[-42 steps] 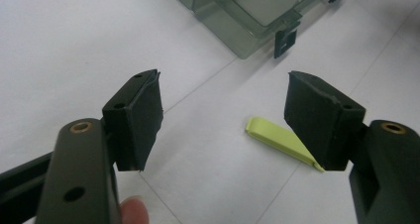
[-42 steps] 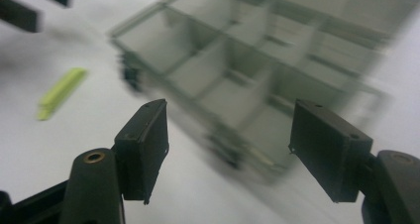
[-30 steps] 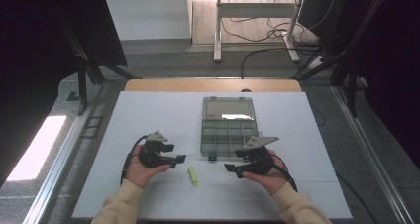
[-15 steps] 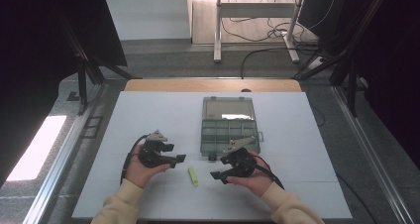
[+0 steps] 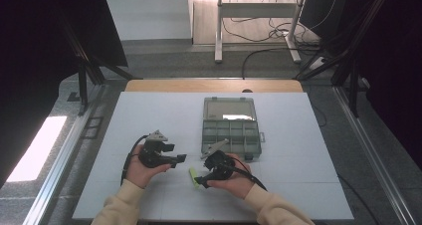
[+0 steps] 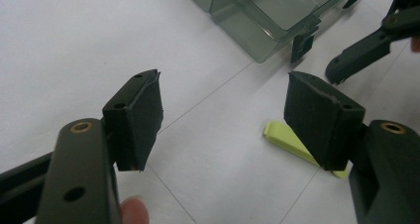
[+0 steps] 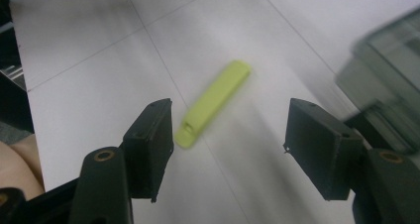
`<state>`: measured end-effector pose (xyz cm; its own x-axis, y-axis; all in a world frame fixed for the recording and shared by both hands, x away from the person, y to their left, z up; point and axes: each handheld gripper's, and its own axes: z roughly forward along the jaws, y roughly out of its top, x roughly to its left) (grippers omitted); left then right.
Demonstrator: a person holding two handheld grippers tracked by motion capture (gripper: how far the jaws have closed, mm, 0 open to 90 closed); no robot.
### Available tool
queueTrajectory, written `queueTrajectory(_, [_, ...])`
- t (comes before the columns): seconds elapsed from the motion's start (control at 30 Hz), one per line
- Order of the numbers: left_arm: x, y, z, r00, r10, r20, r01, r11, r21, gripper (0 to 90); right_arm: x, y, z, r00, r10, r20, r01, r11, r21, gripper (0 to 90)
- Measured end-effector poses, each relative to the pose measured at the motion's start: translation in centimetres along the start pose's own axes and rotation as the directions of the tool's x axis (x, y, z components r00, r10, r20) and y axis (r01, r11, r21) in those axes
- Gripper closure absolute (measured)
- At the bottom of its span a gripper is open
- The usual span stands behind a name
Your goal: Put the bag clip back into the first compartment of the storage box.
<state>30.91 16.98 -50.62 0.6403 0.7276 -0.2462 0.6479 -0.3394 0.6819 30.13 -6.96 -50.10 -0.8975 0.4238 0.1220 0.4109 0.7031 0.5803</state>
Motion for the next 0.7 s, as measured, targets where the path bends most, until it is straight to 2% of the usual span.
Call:
queueTrajectory(0.17, [0.1, 0.0, 0.0, 1.0, 0.002, 0.002, -0.002, 1.0, -0.002, 31.6, 1.0, 0.8, 1.6, 1.0, 0.001, 0.007, -0.002, 0.999, 0.047, 36.0])
queueTrajectory(0.33, [0.3, 0.0, -0.1, 0.9999, -0.01, -0.002, 0.01, 0.9999, -0.007, 31.8, 1.6, 1.3, 2.8, 0.9998, -0.003, 0.022, 0.001, 0.998, 0.066, 36.4])
queueTrajectory(0.47, [0.4, 0.0, -0.1, 0.9999, -0.012, -0.004, 0.012, 0.9999, -0.008, 31.8, 2.1, 1.5, 3.5, 0.9984, -0.031, 0.047, 0.027, 0.995, 0.094, 40.5])
queueTrajectory(0.53, [0.4, 0.0, -0.1, 0.9999, -0.012, -0.004, 0.012, 0.9999, -0.006, 31.9, 2.3, 1.5, 3.6, 0.9954, -0.054, 0.079, 0.046, 0.994, 0.098, 46.6])
queueTrajectory(0.63, [0.5, -0.1, -0.1, 0.9999, -0.015, -0.006, 0.015, 0.9999, -0.006, 31.9, 2.2, 1.4, 3.4, 0.9923, -0.056, 0.11, 0.045, 0.994, 0.099, 63.1])
queueTrajectory(0.7, [0.6, -0.1, -0.2, 0.9999, -0.014, -0.008, 0.014, 0.9999, -0.008, 31.9, 2.1, 1.4, 3.3, 0.9933, -0.055, 0.102, 0.044, 0.994, 0.103, 74.7])
